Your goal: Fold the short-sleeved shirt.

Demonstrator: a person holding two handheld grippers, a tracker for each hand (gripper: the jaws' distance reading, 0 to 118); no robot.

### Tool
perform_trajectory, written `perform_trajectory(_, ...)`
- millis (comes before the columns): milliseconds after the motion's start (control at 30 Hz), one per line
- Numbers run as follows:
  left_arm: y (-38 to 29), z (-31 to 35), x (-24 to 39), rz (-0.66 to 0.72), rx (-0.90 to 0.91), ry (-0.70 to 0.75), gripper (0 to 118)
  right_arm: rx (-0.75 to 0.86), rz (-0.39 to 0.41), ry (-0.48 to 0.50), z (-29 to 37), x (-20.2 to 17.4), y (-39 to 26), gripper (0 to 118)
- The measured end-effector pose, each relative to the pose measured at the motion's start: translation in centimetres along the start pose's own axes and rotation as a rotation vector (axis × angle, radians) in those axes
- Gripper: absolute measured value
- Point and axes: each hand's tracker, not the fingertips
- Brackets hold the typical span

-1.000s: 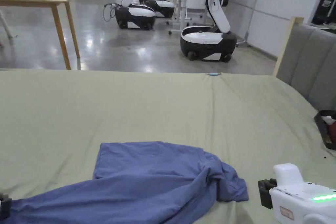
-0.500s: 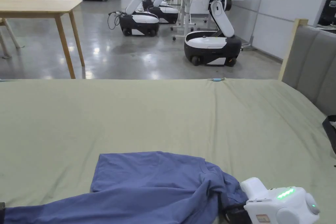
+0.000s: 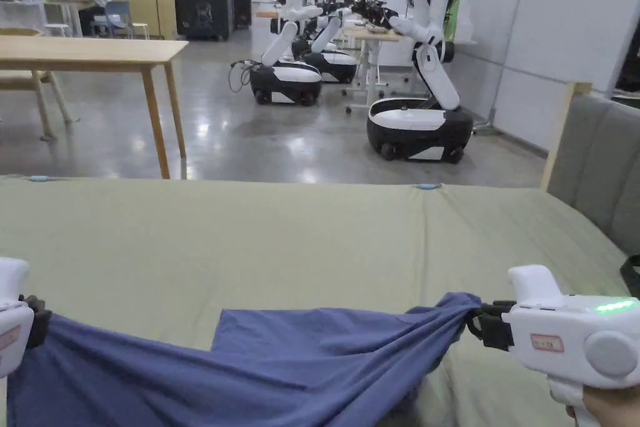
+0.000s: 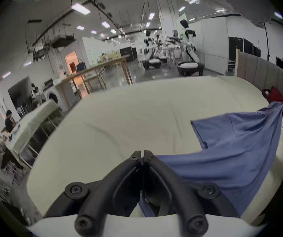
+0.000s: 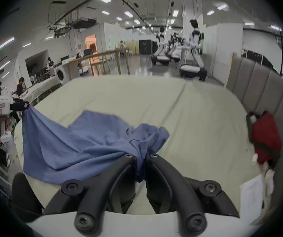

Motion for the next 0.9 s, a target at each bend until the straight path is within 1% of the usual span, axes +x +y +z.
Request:
perform_trajectory(67,2.6,1.1,-1.4,0.004,0.062,0.013,0,0.05,0.013,-0.021,1.8,-0.4,3.1,11)
perform_trajectory(100,4.0,1.7,-2.2,0.019,0.088,0.021,0,0.081,0.008,-0.037,2.8,-0.5,4.7,11)
perform_trajectory(267,11.2,4.0,-4.8,0.053,0.215,0.052,0,0.276,-0.075,-0.101,7.2,-0.2,12.9,11)
perform_trajectory(400,16.9,4.3,-6.2,0.095,0.298,0.056,0,0.41,-0.109,-0.218,9.2,0.5,18.5,11)
perform_trajectory(467,19.6,3.9,-6.3,0.085,0.333,0.081,0,0.454,-0.137,-0.221,10.0,1.0,20.9,11)
perform_trajectory(533,22.2,3.6,-6.3,0.09,0.371,0.088,0,0.485,-0.135,-0.24,10.2,1.5,23.1,11)
perform_trajectory(633,25.2,3.0,-6.5,0.106,0.393,0.082,0,0.499,-0.126,-0.244,10.2,1.5,25.1,11)
perform_trajectory(733,26.4,1.5,-6.1,0.103,0.389,0.091,0,0.471,-0.088,-0.252,8.4,1.5,25.4,11)
perform_trajectory(833,25.1,-0.6,-5.0,0.093,0.358,0.102,0,0.429,-0.076,-0.255,5.3,1.7,23.7,11)
perform_trajectory(900,22.7,-2.9,-4.2,0.098,0.313,0.086,0,0.381,-0.092,-0.251,2.6,2.0,21.5,11)
